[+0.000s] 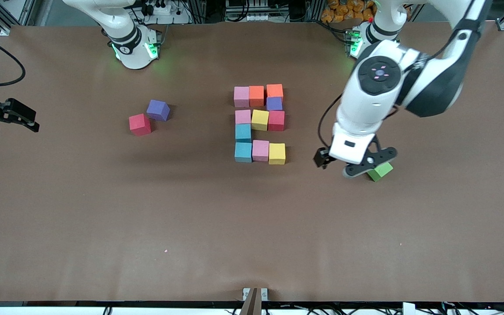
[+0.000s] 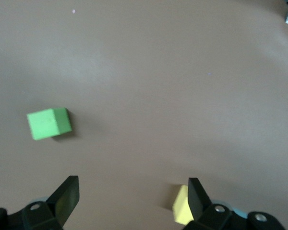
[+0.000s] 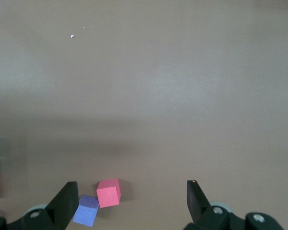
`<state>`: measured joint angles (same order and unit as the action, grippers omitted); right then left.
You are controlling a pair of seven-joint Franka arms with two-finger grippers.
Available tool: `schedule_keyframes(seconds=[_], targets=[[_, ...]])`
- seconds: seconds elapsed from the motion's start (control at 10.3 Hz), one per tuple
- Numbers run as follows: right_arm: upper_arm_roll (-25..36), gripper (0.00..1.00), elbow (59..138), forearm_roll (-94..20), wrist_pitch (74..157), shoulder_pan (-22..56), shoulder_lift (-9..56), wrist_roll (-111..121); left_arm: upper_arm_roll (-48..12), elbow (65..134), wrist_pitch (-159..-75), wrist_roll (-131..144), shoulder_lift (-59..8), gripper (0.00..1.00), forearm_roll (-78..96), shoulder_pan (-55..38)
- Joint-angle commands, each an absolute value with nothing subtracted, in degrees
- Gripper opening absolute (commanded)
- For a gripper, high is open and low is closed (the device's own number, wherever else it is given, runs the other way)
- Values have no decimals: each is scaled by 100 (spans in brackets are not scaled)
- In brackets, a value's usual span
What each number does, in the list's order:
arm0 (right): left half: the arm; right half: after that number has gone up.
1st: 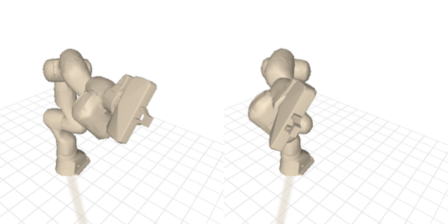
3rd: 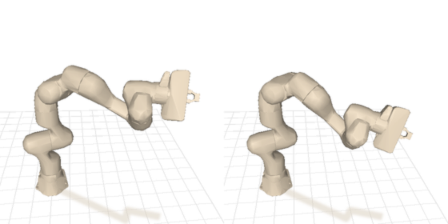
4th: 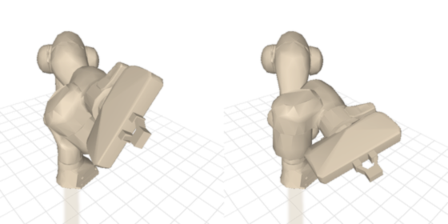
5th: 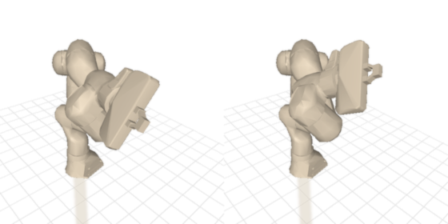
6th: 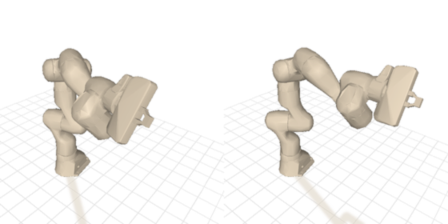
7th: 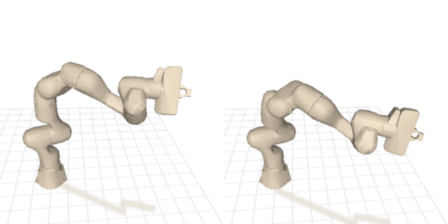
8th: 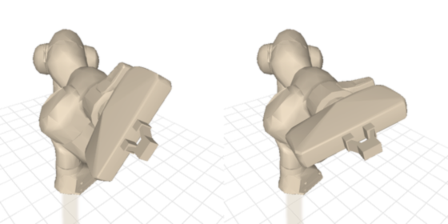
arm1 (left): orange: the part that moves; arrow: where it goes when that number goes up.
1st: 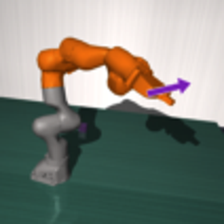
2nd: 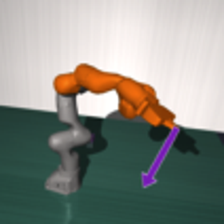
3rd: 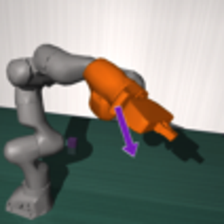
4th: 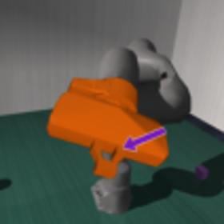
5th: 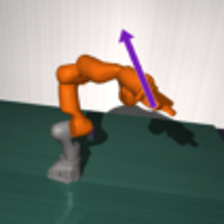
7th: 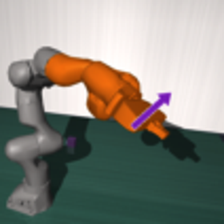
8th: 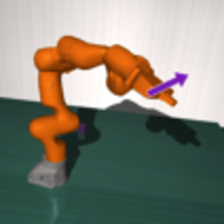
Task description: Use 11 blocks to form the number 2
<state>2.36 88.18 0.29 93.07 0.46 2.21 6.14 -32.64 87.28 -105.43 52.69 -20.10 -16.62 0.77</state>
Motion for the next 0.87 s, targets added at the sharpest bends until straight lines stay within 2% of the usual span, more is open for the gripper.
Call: schedule_keyframes(seconds=[0.0, 0.58, 0.77], targets=[[167, 100, 8719, 123, 9272, -53, 246, 536, -3305, 8833, -10231, 4284, -1522, 100, -1233, 482], [176, 100, 8719, 105, 9281, -123, 229, 536, -3287, 8824, -9450, 1921, -959, 100, -660, 1335], [176, 100, 8710, 105, 9246, -123, 229, 536, -2911, 8833, -9291, 1399, -634, 100, -501, 1301]])
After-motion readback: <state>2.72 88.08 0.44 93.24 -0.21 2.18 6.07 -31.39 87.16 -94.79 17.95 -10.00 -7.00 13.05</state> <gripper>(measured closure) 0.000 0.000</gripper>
